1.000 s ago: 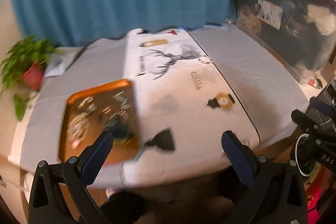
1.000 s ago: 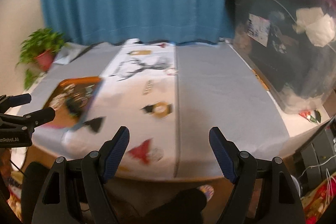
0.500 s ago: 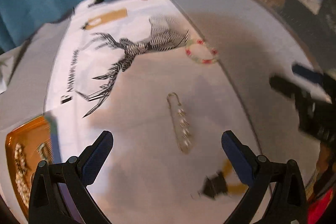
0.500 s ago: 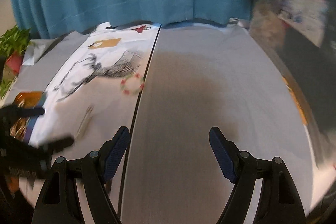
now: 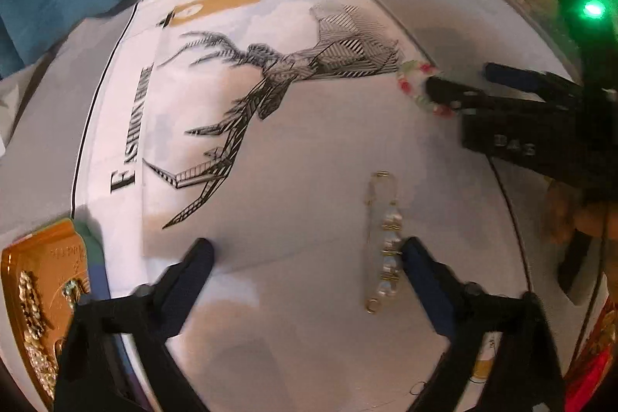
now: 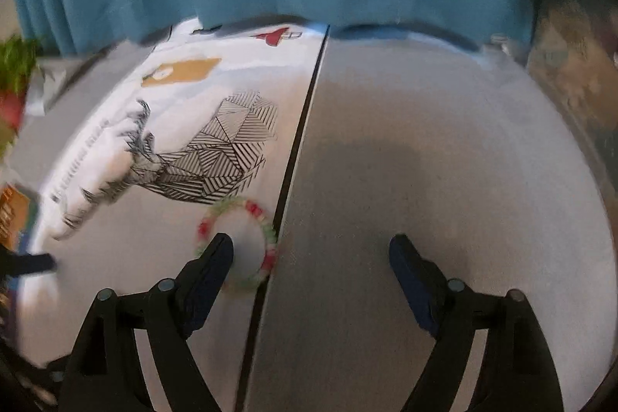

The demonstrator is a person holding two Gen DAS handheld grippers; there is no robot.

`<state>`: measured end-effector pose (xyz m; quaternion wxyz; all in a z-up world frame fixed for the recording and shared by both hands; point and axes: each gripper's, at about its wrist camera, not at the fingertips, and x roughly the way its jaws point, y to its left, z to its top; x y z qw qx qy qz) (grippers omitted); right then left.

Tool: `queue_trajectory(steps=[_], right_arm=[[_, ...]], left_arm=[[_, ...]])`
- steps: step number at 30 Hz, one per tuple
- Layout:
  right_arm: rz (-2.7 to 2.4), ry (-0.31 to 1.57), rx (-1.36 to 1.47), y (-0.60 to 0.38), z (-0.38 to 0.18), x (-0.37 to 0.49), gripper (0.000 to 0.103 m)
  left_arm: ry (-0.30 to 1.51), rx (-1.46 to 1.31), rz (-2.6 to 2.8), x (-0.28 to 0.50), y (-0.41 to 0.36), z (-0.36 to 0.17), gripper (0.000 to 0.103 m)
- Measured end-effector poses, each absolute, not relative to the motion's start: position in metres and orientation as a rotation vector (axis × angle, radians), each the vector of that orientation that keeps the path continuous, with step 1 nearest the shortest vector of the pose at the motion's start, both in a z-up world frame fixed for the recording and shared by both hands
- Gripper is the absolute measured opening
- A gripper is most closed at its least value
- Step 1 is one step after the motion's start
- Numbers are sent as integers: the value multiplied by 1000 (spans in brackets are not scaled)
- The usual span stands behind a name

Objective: Organize jewelry
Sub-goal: 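Grasp the pink-green bead bracelet with the right tool while the left tool grasps the pearl pin, then carry the bracelet and pearl pin to the copper tray and open both tools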

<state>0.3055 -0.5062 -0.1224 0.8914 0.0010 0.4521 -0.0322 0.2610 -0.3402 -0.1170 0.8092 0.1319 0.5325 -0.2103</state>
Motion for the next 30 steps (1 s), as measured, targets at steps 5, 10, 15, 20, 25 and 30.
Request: queue_trajectory(steps=[5,10,15,20,25,30], right_arm=[[40,913,-115,-483,-119,303,6],[-3,925,36,-501,-102,279,6],[-58,860,82,-513,-64,222,6],[-106,799,-4,-489,-18,154,6],[-110,744,-19,-449,22,85,6],[-75,699,8,-408,50,16,6]], left_arm=[[1103,355,-553,249,-352,-105,9],[1074,285,-558,245,-329,-78,9],[1012,226,-543,224,-290,-35,9],[935,208,-548,170,-256,6,9],[894,143,-546,109,-212,38,9],[842,132,-551,38,-168,61,9]])
